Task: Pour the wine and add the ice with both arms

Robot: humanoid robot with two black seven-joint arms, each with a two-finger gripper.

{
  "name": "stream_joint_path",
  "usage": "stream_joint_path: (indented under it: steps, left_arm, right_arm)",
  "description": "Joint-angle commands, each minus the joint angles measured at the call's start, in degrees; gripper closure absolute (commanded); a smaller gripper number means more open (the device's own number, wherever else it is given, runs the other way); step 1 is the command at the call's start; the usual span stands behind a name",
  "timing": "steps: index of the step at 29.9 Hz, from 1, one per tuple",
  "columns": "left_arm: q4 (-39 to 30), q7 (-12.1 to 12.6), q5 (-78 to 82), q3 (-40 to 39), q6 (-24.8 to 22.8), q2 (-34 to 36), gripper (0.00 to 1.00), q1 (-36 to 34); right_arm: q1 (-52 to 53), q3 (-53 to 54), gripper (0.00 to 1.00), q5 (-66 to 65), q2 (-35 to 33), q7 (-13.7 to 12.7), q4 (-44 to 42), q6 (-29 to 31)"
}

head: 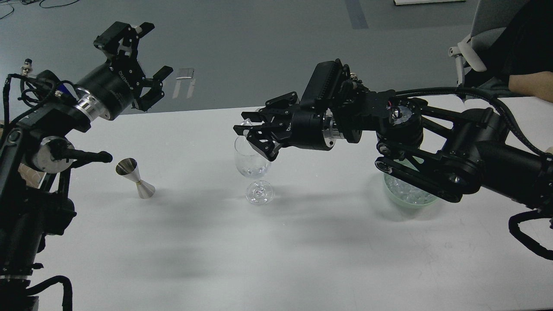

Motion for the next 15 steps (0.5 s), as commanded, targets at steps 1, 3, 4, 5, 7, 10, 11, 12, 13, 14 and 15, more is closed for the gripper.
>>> stream_joint_path:
  steps: [1, 3, 4, 5, 7, 10, 11, 12, 13, 14, 15]
  left_arm:
    - [0.0, 0.0, 0.1, 0.0, 0.0, -0.1, 0.02, 0.0]
    - [0.0, 0.0, 0.1, 0.0, 0.0, -0.1, 0.02, 0.0]
    - [0.0, 0.0, 0.1, 0.0, 0.0, -0.1, 0.02, 0.0]
    - [0.0, 0.0, 0.1, 0.0, 0.0, -0.1, 0.02, 0.0]
    - [0.0, 0.0, 0.1, 0.0, 0.0, -0.1, 0.02, 0.0]
    - [0.0, 0.0, 0.1, 0.0, 0.0, -0.1, 0.02, 0.0]
    - [0.0, 0.0, 0.1, 0.0, 0.0, -0.1, 0.02, 0.0]
    - [0.0, 0.0, 0.1, 0.0, 0.0, -0.1, 0.02, 0.0]
    - [0.0, 0.0, 0.1, 0.0, 0.0, -0.1, 0.02, 0.0]
    - [0.0, 0.0, 0.1, 0.0, 0.0, -0.1, 0.02, 0.0]
    - [0.0, 0.0, 0.1, 0.0, 0.0, -0.1, 0.02, 0.0]
  right_arm:
    - [-0.6, -0.3, 0.99, 0.0, 0.3, 0.0, -0.6, -0.1]
    - [-0.6, -0.3, 0.98, 0.0, 0.6, 0.0, -0.7, -0.1]
    - [-0.6, -0.3, 0.98, 0.0, 0.9, 0.0, -0.7, -0.1]
    - [-0.6, -0.3, 0.98, 0.0, 1.0, 0.0, -0.8, -0.1]
    - [-0.6, -0.3, 0.96, 0.0, 1.2, 0.0, -0.8, -0.1]
    - [-0.6, -0.3, 0.9, 0.0, 1.4, 0.0, -1.3, -0.1]
    - [-0.6, -0.3, 0.88, 0.0, 1.5, -0.1, -1.4, -0.1]
    - [-0.6, -0.3, 0.87, 0.0, 1.9, -0.1, -1.4, -0.1]
    - [-0.7, -0.3, 0.87, 0.0, 2.1, 0.0, -1.4, -0.1]
    - [-0.6, -0.3, 0.86, 0.0, 2.1, -0.1, -1.4, -0.1]
    - [-0.6, -0.3, 0.86, 0.0, 2.1, 0.0, -1.4, -0.1]
